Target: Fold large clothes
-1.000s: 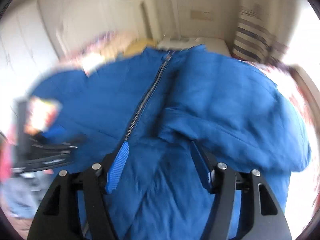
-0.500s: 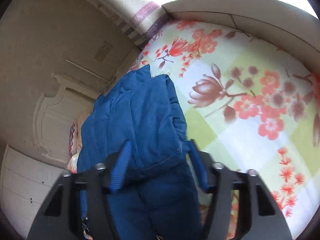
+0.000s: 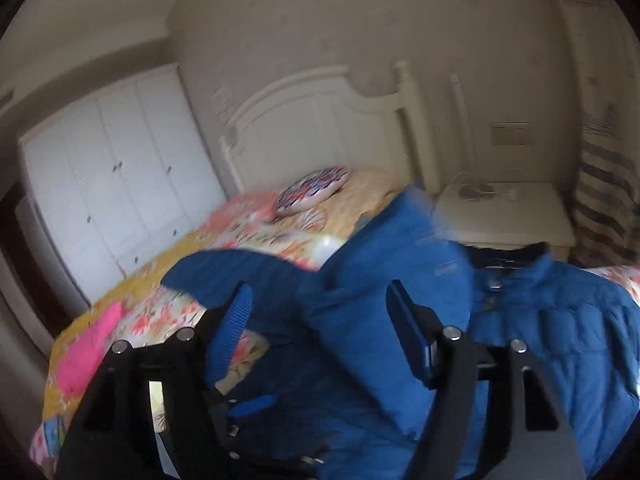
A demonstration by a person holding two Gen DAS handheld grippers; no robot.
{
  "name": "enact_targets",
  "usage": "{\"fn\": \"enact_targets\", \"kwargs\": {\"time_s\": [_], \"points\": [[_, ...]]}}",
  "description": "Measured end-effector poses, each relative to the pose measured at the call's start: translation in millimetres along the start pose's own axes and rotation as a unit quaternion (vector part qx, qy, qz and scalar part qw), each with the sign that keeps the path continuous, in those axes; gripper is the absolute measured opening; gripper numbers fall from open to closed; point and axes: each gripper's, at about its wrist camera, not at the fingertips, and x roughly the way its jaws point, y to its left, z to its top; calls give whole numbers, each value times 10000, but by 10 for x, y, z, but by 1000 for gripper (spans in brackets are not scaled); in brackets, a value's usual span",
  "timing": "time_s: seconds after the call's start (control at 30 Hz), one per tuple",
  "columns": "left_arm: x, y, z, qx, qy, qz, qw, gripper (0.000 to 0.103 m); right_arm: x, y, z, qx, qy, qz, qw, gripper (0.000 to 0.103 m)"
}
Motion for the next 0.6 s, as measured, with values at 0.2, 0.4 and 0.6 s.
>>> {"fn": "enact_targets", "kwargs": {"time_s": [0.2, 0.4, 0.6], "points": [[-25, -3, 0, -4, -19, -146, 9999, 99, -331, -473, -246, 185, -200, -954, 9951, 69], [-84, 208, 33, -573, -121, -614, 9964, 99, -816, -1559, -954, 521, 506, -2969, 9521, 66], [-40, 751, 352, -2030, 3, -739, 9764, 97, -1031, -1862, -1448, 91, 912, -3425, 9350, 66]]}}
